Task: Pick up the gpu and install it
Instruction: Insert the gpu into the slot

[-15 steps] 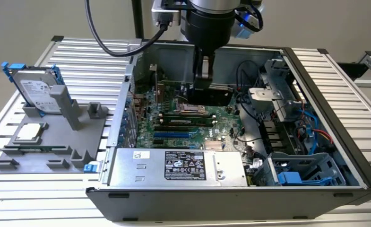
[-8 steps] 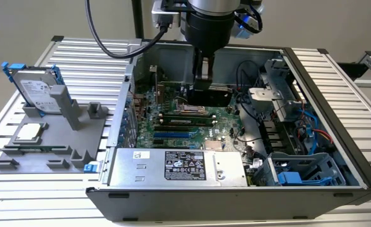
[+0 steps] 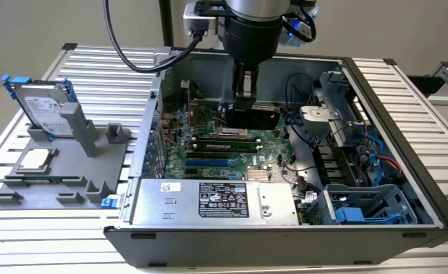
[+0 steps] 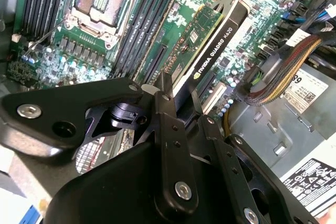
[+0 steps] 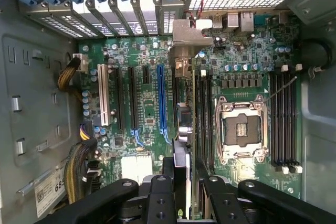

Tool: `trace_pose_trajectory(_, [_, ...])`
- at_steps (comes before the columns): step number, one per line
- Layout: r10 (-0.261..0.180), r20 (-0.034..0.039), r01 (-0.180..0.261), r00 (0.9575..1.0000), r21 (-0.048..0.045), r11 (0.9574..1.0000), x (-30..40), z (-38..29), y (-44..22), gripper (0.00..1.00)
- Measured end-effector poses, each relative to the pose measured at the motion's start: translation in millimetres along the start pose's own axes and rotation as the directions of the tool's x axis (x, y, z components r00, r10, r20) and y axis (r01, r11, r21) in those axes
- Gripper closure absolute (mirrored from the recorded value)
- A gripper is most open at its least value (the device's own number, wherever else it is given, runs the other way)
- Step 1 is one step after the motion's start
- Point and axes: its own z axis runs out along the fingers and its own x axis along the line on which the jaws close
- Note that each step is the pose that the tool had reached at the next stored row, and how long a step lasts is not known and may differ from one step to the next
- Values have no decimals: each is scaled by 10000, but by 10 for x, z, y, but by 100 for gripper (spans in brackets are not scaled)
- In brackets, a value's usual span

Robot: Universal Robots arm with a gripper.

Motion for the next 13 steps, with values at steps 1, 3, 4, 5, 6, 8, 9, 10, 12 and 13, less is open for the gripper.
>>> trace_pose_trajectory(1, [0, -1, 0, 10000, 0, 10000, 0, 0, 0, 100])
trace_pose_trajectory(3, [0, -1, 0, 10000, 0, 10000, 0, 1, 0, 100])
trace_pose_trajectory(4, [0, 1, 0, 10000, 0, 10000, 0, 2, 0, 100])
trace_pose_trajectory(5, [0, 2, 0, 10000, 1, 10000, 0, 5, 0, 100])
trace_pose_trajectory(6, [0, 3, 0, 10000, 1, 10000, 0, 8, 0, 100])
trace_pose_trajectory(8, [0, 0, 0, 10000, 0, 10000, 0, 14, 0, 100])
trace_pose_trajectory(9, [0, -1, 0, 10000, 0, 10000, 0, 18, 0, 100])
trace_pose_trajectory(10, [0, -2, 0, 10000, 0, 10000, 0, 21, 0, 100])
trace_pose_trajectory(12, [1, -6, -1, 10000, 1, 10000, 1, 29, 0, 100])
trace_pose_trajectory(13, [1, -7, -1, 10000, 1, 10000, 1, 33, 0, 100])
